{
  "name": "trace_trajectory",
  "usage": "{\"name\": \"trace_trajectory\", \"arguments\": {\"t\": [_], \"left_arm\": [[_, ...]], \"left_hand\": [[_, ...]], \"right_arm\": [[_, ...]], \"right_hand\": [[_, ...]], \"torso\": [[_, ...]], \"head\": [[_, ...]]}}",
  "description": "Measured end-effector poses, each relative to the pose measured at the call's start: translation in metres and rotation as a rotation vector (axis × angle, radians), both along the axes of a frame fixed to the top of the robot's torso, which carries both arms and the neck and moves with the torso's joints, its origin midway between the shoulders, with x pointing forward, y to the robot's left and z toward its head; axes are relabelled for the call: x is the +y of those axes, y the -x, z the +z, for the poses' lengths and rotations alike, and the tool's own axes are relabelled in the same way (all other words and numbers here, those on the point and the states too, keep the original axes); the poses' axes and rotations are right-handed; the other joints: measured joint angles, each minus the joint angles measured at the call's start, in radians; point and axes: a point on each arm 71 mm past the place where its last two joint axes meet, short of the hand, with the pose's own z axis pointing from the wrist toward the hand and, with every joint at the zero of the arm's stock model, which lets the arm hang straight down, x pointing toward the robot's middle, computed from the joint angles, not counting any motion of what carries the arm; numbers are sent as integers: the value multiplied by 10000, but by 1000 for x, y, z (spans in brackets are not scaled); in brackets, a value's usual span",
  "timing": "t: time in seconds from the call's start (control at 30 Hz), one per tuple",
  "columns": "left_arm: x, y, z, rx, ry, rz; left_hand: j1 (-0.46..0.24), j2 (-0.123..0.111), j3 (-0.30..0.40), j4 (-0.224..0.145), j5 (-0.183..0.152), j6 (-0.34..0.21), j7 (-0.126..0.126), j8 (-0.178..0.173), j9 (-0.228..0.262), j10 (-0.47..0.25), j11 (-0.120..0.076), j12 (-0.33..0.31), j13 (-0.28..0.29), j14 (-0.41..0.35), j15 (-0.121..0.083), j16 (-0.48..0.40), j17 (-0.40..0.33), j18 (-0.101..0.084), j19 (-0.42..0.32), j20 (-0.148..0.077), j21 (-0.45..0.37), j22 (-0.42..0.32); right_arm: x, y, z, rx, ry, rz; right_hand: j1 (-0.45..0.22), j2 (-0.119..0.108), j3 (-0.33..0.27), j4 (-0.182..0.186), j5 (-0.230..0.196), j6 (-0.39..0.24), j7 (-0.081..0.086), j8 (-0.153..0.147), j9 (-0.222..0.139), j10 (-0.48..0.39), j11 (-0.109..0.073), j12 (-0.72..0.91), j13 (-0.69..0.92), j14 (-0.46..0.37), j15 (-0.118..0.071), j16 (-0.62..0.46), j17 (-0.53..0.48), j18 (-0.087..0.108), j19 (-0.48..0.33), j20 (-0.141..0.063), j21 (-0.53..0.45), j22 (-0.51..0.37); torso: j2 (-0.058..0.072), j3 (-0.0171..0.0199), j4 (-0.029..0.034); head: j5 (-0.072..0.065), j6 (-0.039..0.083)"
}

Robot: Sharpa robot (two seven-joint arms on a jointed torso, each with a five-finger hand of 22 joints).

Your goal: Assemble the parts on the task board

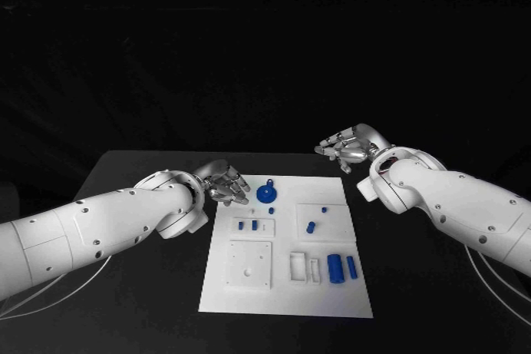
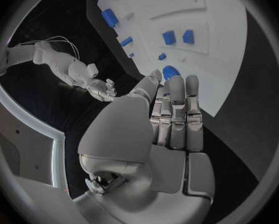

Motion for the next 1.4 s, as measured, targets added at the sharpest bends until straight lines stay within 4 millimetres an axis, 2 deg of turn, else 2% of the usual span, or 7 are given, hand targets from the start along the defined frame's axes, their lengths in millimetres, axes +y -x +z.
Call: {"name": "trace_trajectory", "arguments": {"t": [0.1,0.23,0.53,0.67,0.8,0.9,1.4], "left_arm": [[-13,-4,5,-619,107,-491],[-28,-9,8,-1331,-83,-1068],[-52,-18,2,-2545,-1284,-2054],[-60,-21,-1,-2844,-1783,-2342],[-65,-24,-3,-2997,-2170,-2560],[-71,-24,-6,-3024,-2437,-2754],[-79,-24,-26,-2756,-3546,-3377]], "left_hand": [[-94,-9,426,-426,-422,542,-9,-1032,0,53,61,-465,-6,273,73,-213,-88,232,-75,75,329,0],[-342,-105,639,-722,-462,969,-60,-1455,28,20,96,-479,-6,465,29,-246,-76,231,-90,90,622,-1],[-735,-99,774,-1108,-318,1242,-187,-1470,50,203,-14,-479,-6,755,-40,88,205,389,42,74,1247,-2],[-906,-113,773,-1131,-367,1242,-187,-1470,46,25,51,-479,-5,767,-29,116,236,389,42,74,1347,-3],[-906,-113,773,-1131,-385,1188,-134,-1470,35,-71,110,-479,-5,803,7,116,236,386,42,74,1350,-3],[-906,-113,799,-1157,-385,1147,-175,-1470,35,-71,109,-479,-5,803,7,116,250,385,42,74,1351,-4],[-998,-205,800,-1158,-385,1148,-173,-1469,36,-249,149,-479,-4,839,43,243,293,383,77,109,1351,-6]], "right_arm": [[1,0,0,-6,-4,15],[2,0,0,-37,3,55],[8,1,2,-184,20,252],[12,2,2,-252,29,360],[15,2,3,-304,46,442],[16,3,4,-336,56,496],[21,4,5,-421,77,627]], "right_hand": [[0,0,43,-43,0,0,0,0,0,126,15,-534,-526,0,0,-66,-136,0,0,0,-310,0],[0,0,295,-49,-2,72,6,0,0,427,64,-1670,-1576,0,0,-112,-281,1,0,0,-696,-1],[-70,-70,1061,-285,-155,152,44,0,0,1339,304,-4809,-4406,-38,117,-117,-484,175,39,39,-1078,-1],[-133,-125,1252,-303,-155,191,59,0,0,1376,342,-5491,-4792,-36,181,-120,-546,176,52,96,-1170,-2],[-239,-157,1408,-302,-155,191,59,0,0,1264,486,-6218,-4832,17,273,-122,-718,357,54,166,-1451,-2],[-279,-198,1464,-302,-155,191,59,0,0,1211,538,-6455,-4832,52,307,-133,-935,469,55,237,-1748,-2],[-279,-198,1464,-302,-155,157,92,0,0,1137,611,-6455,-4841,53,308,-133,-1140,479,55,237,-1994,-3]], "torso": [[6,1,-4],[18,2,-11],[65,19,-41],[88,32,-48],[105,38,-54],[106,38,-54],[102,34,-54]], "head": [[-12,27],[-15,68],[13,130],[19,166],[0,192],[-12,195],[-28,161]]}}
